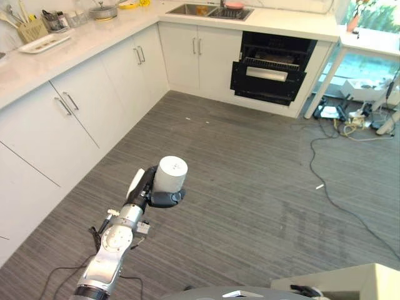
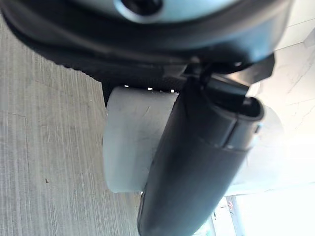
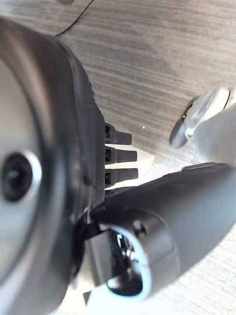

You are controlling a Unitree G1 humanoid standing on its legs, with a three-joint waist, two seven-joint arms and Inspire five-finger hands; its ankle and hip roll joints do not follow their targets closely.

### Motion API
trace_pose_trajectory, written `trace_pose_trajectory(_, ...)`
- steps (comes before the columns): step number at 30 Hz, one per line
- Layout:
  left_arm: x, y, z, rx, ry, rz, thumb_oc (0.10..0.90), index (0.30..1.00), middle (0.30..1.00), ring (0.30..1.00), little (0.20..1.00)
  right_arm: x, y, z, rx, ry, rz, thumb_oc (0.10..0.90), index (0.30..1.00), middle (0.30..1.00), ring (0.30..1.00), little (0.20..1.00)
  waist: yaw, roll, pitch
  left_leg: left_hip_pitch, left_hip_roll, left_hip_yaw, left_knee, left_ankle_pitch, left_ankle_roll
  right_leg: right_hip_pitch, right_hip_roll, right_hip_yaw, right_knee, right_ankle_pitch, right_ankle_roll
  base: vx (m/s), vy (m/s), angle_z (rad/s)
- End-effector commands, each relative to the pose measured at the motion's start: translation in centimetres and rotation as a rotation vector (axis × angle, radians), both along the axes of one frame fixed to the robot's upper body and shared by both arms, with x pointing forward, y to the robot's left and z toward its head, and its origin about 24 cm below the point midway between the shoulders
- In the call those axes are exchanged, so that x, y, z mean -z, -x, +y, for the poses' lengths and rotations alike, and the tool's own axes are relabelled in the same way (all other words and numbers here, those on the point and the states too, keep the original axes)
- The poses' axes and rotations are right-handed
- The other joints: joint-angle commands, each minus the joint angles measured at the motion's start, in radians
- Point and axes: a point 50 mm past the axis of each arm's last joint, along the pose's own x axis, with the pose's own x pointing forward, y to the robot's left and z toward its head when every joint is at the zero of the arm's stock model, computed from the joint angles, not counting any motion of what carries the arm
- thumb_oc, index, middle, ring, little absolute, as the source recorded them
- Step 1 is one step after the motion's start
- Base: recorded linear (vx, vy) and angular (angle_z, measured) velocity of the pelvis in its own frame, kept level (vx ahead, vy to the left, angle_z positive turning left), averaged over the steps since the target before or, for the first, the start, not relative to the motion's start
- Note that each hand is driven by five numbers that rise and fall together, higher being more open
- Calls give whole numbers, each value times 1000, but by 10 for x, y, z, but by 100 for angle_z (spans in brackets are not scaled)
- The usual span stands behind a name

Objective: Place the dishes in the dishwasher.

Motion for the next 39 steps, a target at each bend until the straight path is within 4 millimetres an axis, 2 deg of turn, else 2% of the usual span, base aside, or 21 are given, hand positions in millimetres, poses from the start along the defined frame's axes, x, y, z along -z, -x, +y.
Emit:
trace_pose_trajectory(1,-56,-16,19,-71,-40,-285,400,300,300,300,300,5,-18,25,-86,-38,-31,800,900,900,900,900,9,-18,11,36,-38,30,14,-90,40,-98,26,21,193,170,34,112,63,73)
trace_pose_trajectory(3,-53,-15,20,-70,-44,-273,400,300,300,300,300,5,-21,28,-95,-37,-43,800,900,900,900,900,2,-15,19,50,-31,-17,16,-94,27,-138,76,38,137,134,7,141,-11,75)
trace_pose_trajectory(4,-52,-13,19,-57,-47,-266,400,300,300,300,300,4,-25,30,-99,-35,-63,800,900,900,900,900,-11,-24,35,61,-32,-79,26,-106,8,-166,147,83,-16,93,-18,90,-54,60)
trace_pose_trajectory(5,-52,-13,19,-57,-47,-266,400,300,300,300,300,4,-25,30,-99,-35,-63,800,900,900,900,900,-14,-23,34,57,-30,-81,27,-103,7,-163,150,78,-27,101,-20,263,-101,114)
trace_pose_trajectory(6,-56,-13,21,-46,-64,-277,400,300,300,300,300,3,-25,28,-95,-26,-67,800,900,900,900,900,-27,-32,44,73,-28,-135,28,-126,-9,-196,179,95,-250,130,-18,277,-53,107)
trace_pose_trajectory(7,-57,-13,21,-44,-70,-286,400,300,300,300,300,3,-25,28,-95,-24,-65,800,900,900,900,900,-35,-34,47,89,-26,-158,24,-138,-17,-212,187,96,-329,154,-8,283,-51,140)
trace_pose_trajectory(8,-57,-13,21,-44,-70,-286,400,300,300,300,300,3,-25,28,-95,-24,-65,800,900,900,900,900,-37,-34,47,88,-26,-159,24,-137,-17,-211,186,95,-332,156,-8,367,20,107)
trace_pose_trajectory(10,-61,-14,25,-52,-112,-299,400,300,300,300,300,5,-21,30,-114,-24,-38,800,900,900,900,900,-34,-50,51,127,-36,-183,32,-176,-31,-257,192,23,-491,208,18,440,36,72)
trace_pose_trajectory(15,-62,-10,27,-57,-127,-309,400,300,300,300,300,7,-13,32,-138,-29,-2,800,900,900,900,900,-16,-49,23,189,-35,-189,66,-253,-46,-206,211,-97,-525,202,12,355,4,26)
trace_pose_trajectory(18,-60,-9,27,-66,-119,-303,400,300,300,300,300,8,-13,34,-150,-35,0,800,900,900,900,900,-16,-40,-12,182,-35,-198,202,-209,-88,-151,251,-112,-529,195,-24,585,-13,33)
trace_pose_trajectory(19,-62,-11,27,-61,-113,-306,400,300,300,300,300,8,-16,36,-122,-45,-16,800,900,900,900,900,-19,-34,-23,93,6,-111,391,-35,-210,-95,261,-137,-528,189,-46,450,-14,60)
trace_pose_trajectory(20,-62,-11,28,-61,-113,-306,400,300,300,300,300,8,-16,36,-122,-45,-17,800,900,900,900,900,-19,-35,-26,83,7,-111,405,-40,-212,-99,262,-137,-528,189,-48,421,-24,50)
trace_pose_trajectory(22,-67,-11,31,-64,-106,-317,400,300,300,300,300,5,-27,37,-119,-42,-57,800,900,900,900,900,-12,-47,-15,-35,77,10,697,81,-289,-44,271,-152,-531,148,-92,340,-139,37)
trace_pose_trajectory(23,-72,-12,34,-72,-106,-335,400,300,300,300,300,1,-44,38,-121,-39,-115,800,900,900,900,900,11,-67,9,-125,172,105,913,123,-290,9,289,-150,-532,91,-126,458,-259,-4)
trace_pose_trajectory(26,-72,-15,37,-97,-103,-337,400,300,300,300,300,-4,-62,40,-116,-31,-177,800,900,900,900,900,45,-82,42,-254,244,172,1002,42,-240,51,308,-127,-532,50,-139,263,-83,-47)
trace_pose_trajectory(27,-70,-14,38,-108,-88,-332,400,300,300,300,300,-5,-67,43,-119,-34,-193,800,900,900,900,900,54,-87,47,-286,272,188,963,21,-227,72,303,-117,-532,42,-134,450,217,-47)
trace_pose_trajectory(28,-66,-11,38,-115,-78,-315,400,300,300,300,300,-6,-74,51,-164,-44,-212,800,900,900,900,900,69,-96,54,-311,309,200,716,-52,-184,86,284,-105,-532,44,-106,425,338,-62)
trace_pose_trajectory(30,-66,-10,38,-111,-88,-316,400,300,300,300,300,-7,-77,53,-190,-45,-222,800,900,900,900,900,71,-114,57,-299,307,237,545,-59,-165,100,256,-100,-532,40,-83,271,272,-63)
trace_pose_trajectory(33,-65,-10,41,-123,-114,-310,400,300,300,300,300,-8,-78,54,-262,-27,-213,800,900,900,900,900,94,-109,66,-309,288,180,147,74,-187,147,266,-68,-532,-2,-68,273,292,-16)
trace_pose_trajectory(35,-64,-9,43,-134,-135,-309,400,300,300,300,300,-6,-72,51,-262,-6,-190,800,900,900,900,900,96,-108,77,-334,327,156,11,140,-209,189,270,-46,-532,-37,-70,389,390,-82)
trace_pose_trajectory(39,-64,-7,46,-133,-143,-299,400,300,300,300,300,0,-52,47,-221,-9,-131,800,900,900,900,900,106,-86,55,-321,329,131,3,211,-216,224,269,-2,-481,-57,-58,318,359,-96)
